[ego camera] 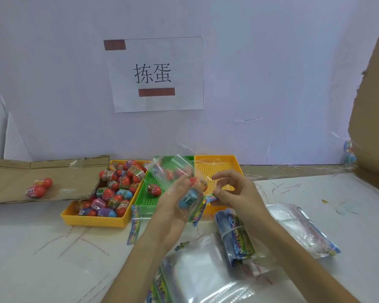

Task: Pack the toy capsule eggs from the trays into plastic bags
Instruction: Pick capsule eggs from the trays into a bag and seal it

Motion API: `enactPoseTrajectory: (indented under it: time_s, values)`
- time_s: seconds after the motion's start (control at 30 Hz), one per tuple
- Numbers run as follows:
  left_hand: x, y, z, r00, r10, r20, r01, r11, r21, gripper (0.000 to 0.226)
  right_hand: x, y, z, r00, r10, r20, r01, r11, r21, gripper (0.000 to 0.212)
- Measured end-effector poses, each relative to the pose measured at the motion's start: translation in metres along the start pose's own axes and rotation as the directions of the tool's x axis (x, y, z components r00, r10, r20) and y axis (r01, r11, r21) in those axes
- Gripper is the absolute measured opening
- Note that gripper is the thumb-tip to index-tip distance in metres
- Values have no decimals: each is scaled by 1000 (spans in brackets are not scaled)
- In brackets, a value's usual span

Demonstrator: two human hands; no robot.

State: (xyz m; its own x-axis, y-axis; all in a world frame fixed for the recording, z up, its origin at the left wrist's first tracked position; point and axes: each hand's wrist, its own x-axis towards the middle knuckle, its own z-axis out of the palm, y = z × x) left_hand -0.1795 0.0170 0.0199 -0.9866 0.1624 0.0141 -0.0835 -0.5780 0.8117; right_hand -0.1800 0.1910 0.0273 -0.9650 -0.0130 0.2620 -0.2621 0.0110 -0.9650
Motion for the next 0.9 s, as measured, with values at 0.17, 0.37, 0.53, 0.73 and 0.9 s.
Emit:
enactPoseTrajectory:
  time_s: [0.17, 0.37, 0.53, 0.73, 0.9]
  values:
    - [2, -5, -3, 997, -77, -20, 77, 997, -24, 55, 0, 1, 1, 999, 41, 11, -41, 999, -23, 24]
    - [11, -3, -16, 937, 131, -324, -135, 991, 10, 36, 12, 5, 0, 998, 63, -16, -65, 960, -274, 20]
    - [21, 5, -38, 597, 349, -722, -324, 929, 181, 47, 45, 4, 21, 976, 27, 216, 119, 765, -633, 17]
    - [23, 12, -48, 448, 537, -715, -444, 828, 344, 41, 83, 17, 89, 913, 86, 400, 296, 536, -791, 38]
    - [23, 8, -48, 433, 572, -697, -466, 804, 370, 40, 97, 35, 126, 892, 152, 425, 298, 511, -807, 45]
